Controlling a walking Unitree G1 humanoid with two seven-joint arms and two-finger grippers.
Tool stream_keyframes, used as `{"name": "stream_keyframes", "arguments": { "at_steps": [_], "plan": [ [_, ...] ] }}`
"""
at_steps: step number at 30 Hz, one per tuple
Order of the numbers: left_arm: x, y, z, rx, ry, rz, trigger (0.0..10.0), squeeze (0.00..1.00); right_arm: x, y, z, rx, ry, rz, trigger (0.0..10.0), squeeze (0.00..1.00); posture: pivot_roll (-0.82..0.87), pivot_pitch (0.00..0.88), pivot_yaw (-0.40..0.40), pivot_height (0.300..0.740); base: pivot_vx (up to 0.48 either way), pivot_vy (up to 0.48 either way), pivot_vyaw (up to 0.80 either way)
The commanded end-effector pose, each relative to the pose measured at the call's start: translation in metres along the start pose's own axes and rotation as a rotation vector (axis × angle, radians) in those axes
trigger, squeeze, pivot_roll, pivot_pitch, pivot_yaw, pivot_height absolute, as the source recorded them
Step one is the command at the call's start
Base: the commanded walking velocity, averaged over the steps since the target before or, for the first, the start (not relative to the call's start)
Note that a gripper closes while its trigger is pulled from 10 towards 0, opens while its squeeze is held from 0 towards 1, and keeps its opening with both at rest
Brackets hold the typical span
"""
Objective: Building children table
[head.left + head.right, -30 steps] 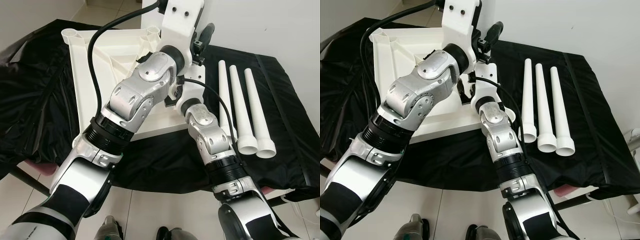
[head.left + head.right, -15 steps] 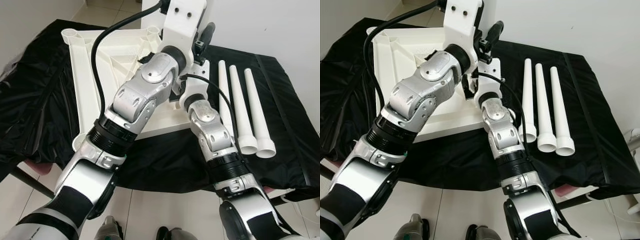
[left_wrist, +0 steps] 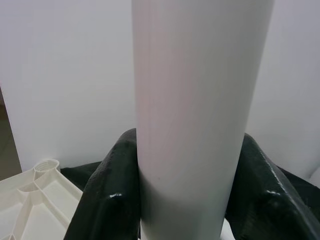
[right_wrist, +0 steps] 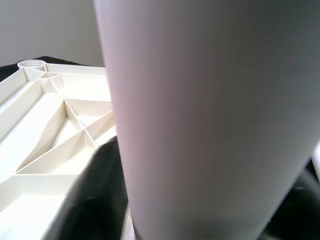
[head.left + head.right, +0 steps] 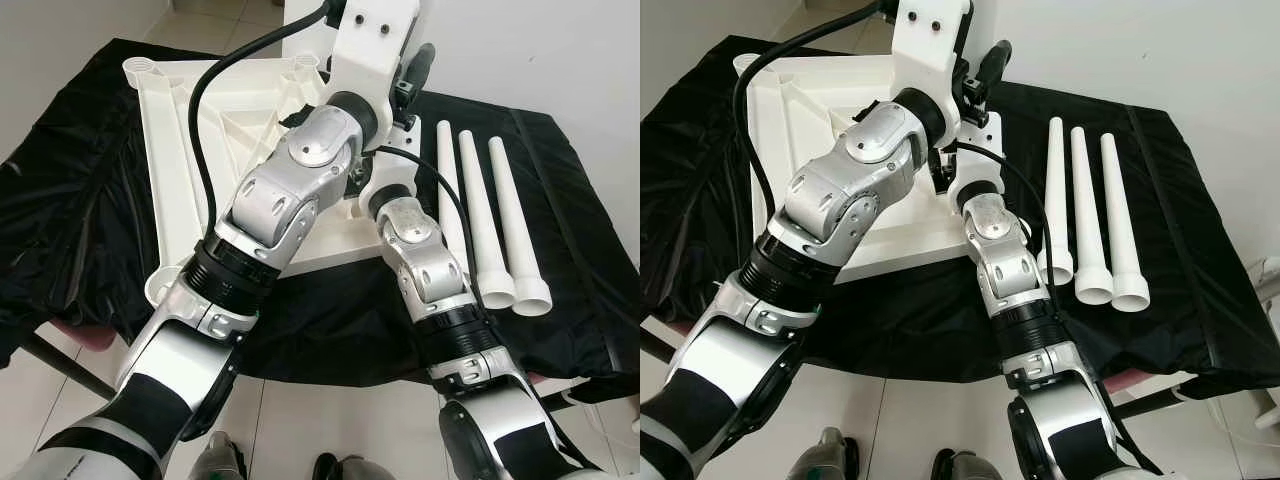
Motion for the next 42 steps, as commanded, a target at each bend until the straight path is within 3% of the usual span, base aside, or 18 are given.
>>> {"name": "stream_keyframes", "arguments": {
  "at_steps": [1, 15, 16, 17, 18, 19, 31, 32, 36, 37, 40, 41, 42],
  "plan": [
    [0.011, 0.004, 0.0, 0.011, -0.074, -0.01, 10.0, 0.0, -0.001, 0.01, -0.001, 0.043, 0.013, 0.029, 0.0, 0.0, 0.11, 0.098, -0.083, 0.74, 0.0, 0.0, 0.0],
    [0.006, -0.002, -0.002, -0.02, -0.052, -0.01, 10.0, 0.0, -0.003, 0.011, 0.001, 0.074, 0.042, 0.09, 0.0, 0.0, 0.11, 0.119, -0.081, 0.74, 0.0, 0.0, 0.0],
    [0.006, -0.002, -0.002, -0.022, -0.051, -0.007, 10.0, 0.0, -0.003, 0.011, 0.002, 0.075, 0.045, 0.092, 1.8, 0.0, 0.11, 0.119, -0.081, 0.74, 0.0, 0.0, 0.0],
    [0.006, -0.002, -0.002, -0.022, -0.051, -0.007, 10.0, 0.0, -0.003, 0.011, 0.002, 0.075, 0.045, 0.092, 1.8, 0.0, 0.11, 0.119, -0.081, 0.74, 0.0, 0.0, 0.0],
    [0.006, -0.002, -0.002, -0.024, -0.051, -0.007, 10.0, 0.0, -0.003, 0.011, 0.002, 0.076, 0.044, 0.101, 5.0, 0.0, 0.11, 0.124, -0.078, 0.74, 0.0, 0.0, 0.0],
    [0.005, -0.003, -0.002, -0.025, -0.05, -0.005, 10.0, 0.0, -0.003, 0.011, 0.002, 0.075, 0.043, 0.103, 10.0, 0.0, 0.11, 0.124, -0.078, 0.74, 0.0, 0.0, 0.0],
    [0.004, -0.002, -0.002, -0.019, -0.047, 0.022, 10.0, 0.0, -0.003, 0.01, 0.002, 0.074, 0.046, 0.112, 10.0, 0.0, 0.11, 0.128, -0.076, 0.74, 0.0, 0.0, 0.0],
    [0.004, -0.001, -0.002, -0.013, -0.05, 0.042, 10.0, 1.0, -0.001, 0.009, 0.001, 0.068, 0.035, 0.104, 10.0, 0.0, 0.11, 0.128, -0.076, 0.74, 0.0, 0.0, 0.0],
    [0.004, 0.001, -0.001, -0.004, -0.058, 0.079, 10.0, 1.0, 0.001, 0.008, 0.001, 0.059, 0.018, 0.088, 10.0, 0.0, 0.11, 0.128, -0.076, 0.74, 0.0, 0.0, 0.0],
    [0.004, 0.005, 0.001, 0.009, -0.069, 0.129, 10.0, 0.72, 0.005, 0.005, 0.0, 0.043, -0.007, 0.061, 10.0, 0.0, 0.11, 0.124, -0.075, 0.74, 0.0, 0.0, 0.0],
    [0.004, 0.007, 0.002, 0.019, -0.078, 0.162, 10.0, 0.64, 0.01, 0.003, 0.0, 0.028, -0.032, 0.033, 10.0, 0.0, 0.11, 0.124, -0.075, 0.74, 0.0, 0.0, 0.0],
    [0.004, 0.008, 0.003, 0.023, -0.087, 0.187, 10.0, 0.41, 0.014, 0.0, 0.0, 0.016, -0.054, 0.017, 10.0, 0.0, 0.11, 0.124, -0.075, 0.74, 0.0, 0.0, 0.0],
    [0.004, 0.008, 0.003, 0.023, -0.087, 0.187, 10.0, 0.41, 0.014, 0.0, 0.0, 0.016, -0.054, 0.017, 10.0, 0.0, 0.11, 0.124, -0.075, 0.74, 0.0, 0.0, 0.0]
  ]
}}
Point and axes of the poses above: a point about 5 cm out from each wrist's last joint towards the gripper, its own z axis pointing back from the gripper into the wrist, its own y axis along the axis of the wrist's last joint, x = y × z, the point moved 3 cm from there along -z, pointing out of the wrist towards the gripper, and after that the axes turned 5 degrees about -z, right-handed, at the moved point
